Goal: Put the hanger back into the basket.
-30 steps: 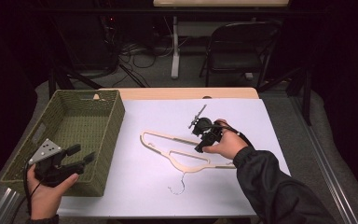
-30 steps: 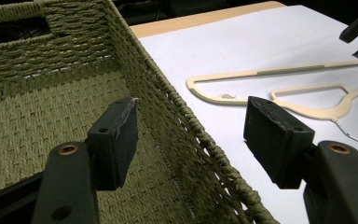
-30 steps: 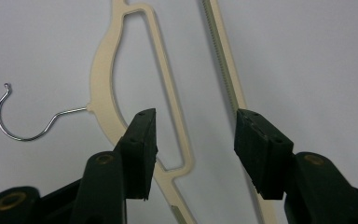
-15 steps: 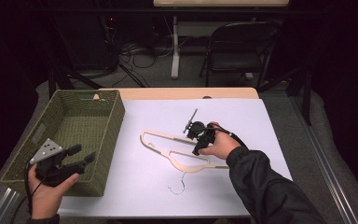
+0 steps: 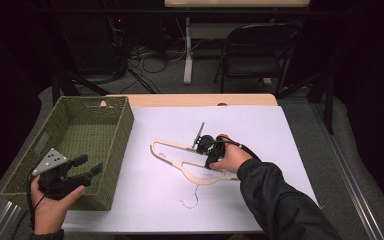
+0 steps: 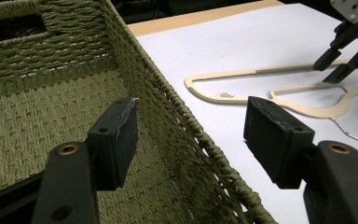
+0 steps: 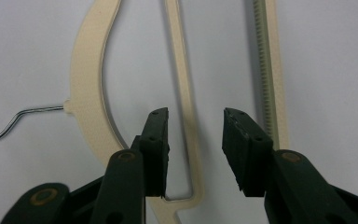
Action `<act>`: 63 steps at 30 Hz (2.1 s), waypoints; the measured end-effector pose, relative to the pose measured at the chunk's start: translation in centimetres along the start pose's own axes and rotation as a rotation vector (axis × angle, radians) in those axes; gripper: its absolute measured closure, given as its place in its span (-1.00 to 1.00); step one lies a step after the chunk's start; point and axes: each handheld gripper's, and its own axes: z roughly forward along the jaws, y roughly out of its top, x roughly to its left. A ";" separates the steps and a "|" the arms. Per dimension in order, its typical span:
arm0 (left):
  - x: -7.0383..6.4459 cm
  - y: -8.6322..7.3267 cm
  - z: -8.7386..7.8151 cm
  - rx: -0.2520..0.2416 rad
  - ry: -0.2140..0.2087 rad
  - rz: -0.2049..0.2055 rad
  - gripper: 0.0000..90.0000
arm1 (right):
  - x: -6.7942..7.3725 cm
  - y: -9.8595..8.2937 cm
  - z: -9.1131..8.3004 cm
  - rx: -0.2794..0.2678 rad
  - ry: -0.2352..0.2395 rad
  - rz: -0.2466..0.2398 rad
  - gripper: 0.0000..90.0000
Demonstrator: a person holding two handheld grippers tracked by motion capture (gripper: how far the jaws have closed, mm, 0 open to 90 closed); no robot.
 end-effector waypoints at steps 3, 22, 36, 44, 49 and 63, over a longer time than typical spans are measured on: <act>0.0 0.0 0.0 0.000 0.000 -0.001 -0.22 | 0.1 0.2 0.4 0.013 0.003 -0.008 0.42; 0.0 -0.1 0.1 0.005 -0.001 0.003 -0.22 | 0.2 0.6 1.8 0.036 0.032 -0.012 0.48; 0.1 -0.1 0.2 0.006 0.003 0.001 -0.22 | 0.0 0.6 2.1 0.053 0.031 -0.012 0.59; 0.0 -0.1 0.2 0.006 0.002 0.004 -0.21 | -0.1 0.6 2.0 0.081 0.020 -0.022 0.78; 0.0 -0.1 0.2 0.005 0.003 0.005 -0.21 | 0.0 0.5 2.0 0.091 0.041 -0.024 0.84; -1.3 0.4 0.2 -0.017 -0.022 0.068 -0.19 | 0.9 0.2 1.3 0.085 0.063 -0.063 0.90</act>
